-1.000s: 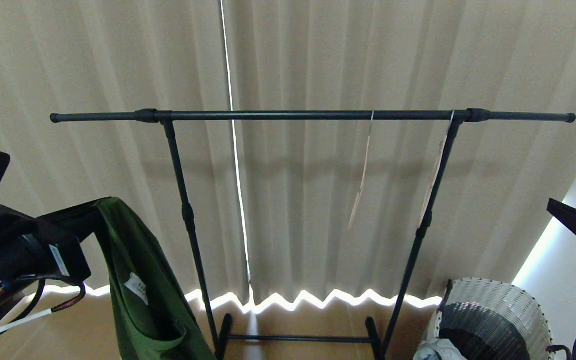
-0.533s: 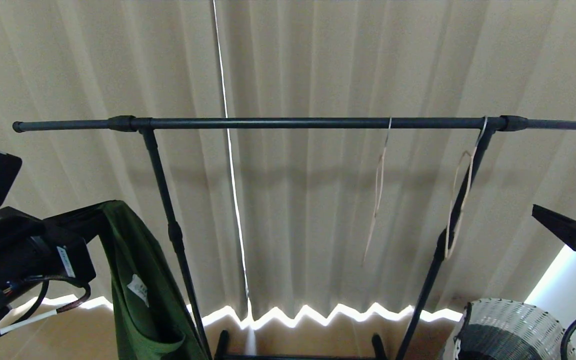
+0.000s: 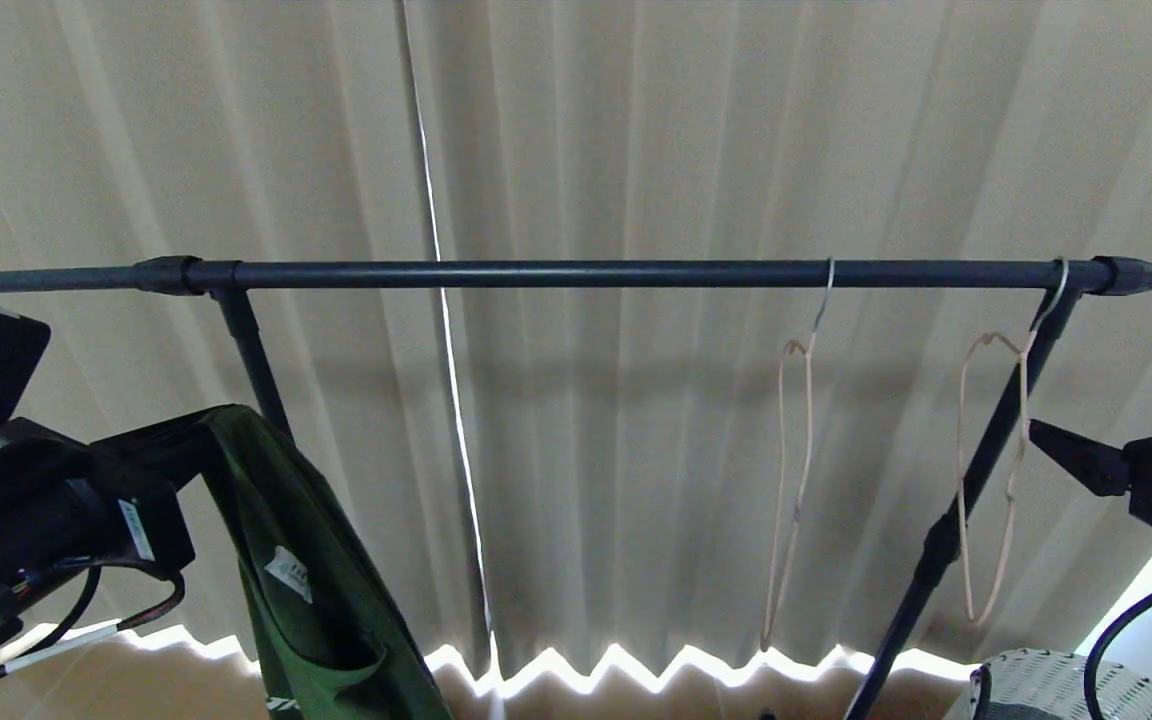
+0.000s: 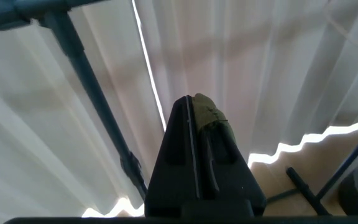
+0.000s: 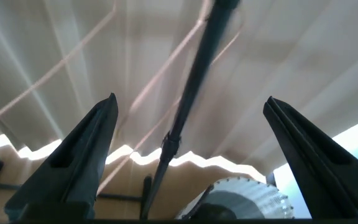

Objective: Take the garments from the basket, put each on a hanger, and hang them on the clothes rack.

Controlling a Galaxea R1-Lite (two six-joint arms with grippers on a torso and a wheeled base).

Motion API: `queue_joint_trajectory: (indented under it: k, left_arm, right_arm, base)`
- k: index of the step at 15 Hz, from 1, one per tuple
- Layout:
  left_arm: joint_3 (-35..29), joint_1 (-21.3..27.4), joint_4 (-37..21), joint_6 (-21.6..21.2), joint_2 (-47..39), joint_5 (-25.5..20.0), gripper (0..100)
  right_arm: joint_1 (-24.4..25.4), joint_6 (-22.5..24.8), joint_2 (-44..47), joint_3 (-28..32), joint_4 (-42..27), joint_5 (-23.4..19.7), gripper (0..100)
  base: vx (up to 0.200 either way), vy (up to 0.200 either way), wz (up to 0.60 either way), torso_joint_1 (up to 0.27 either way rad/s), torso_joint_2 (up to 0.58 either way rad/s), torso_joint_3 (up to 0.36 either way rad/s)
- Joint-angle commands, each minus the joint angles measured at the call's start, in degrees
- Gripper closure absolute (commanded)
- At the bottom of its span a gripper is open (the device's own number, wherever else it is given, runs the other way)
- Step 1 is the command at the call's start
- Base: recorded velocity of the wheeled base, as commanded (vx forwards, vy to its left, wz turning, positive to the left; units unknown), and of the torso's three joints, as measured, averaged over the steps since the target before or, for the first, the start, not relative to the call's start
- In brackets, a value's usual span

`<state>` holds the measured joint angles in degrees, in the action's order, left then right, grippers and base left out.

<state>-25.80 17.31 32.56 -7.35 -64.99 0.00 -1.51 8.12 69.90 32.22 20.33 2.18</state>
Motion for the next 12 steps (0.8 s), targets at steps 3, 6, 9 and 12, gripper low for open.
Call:
queue_joint_trajectory:
  k: [3,6,9,12]
  left_arm:
    - [0.2,0.0,0.0,0.0,-0.1,0.0,100]
    - [1.0,-0.2,0.0,-0.9,-0.2,0.0,100]
    - [1.1,-0.2,0.0,-1.0,-0.2,0.0,100]
    - [1.1,-0.2,0.0,-1.1,-0.2,0.0,100]
  right_arm:
    - [0.2,-0.9,6.7,1.9,0.1,0.1,0]
    - [0.3,-4.4,8.4,1.5,-0.6,1.2,0]
    - [0.2,-4.7,9.2,0.7,-0.6,1.9,0]
    - [0.2,-5.7,9.0,0.1,-0.7,2.0,0]
  base:
    - [0.0,0.0,0.0,0.0,0.0,0.0]
    - [0.0,0.0,0.0,0.0,0.0,0.0]
    - [0.0,0.0,0.0,0.0,0.0,0.0]
    - [0.0,0.0,0.0,0.0,0.0,0.0]
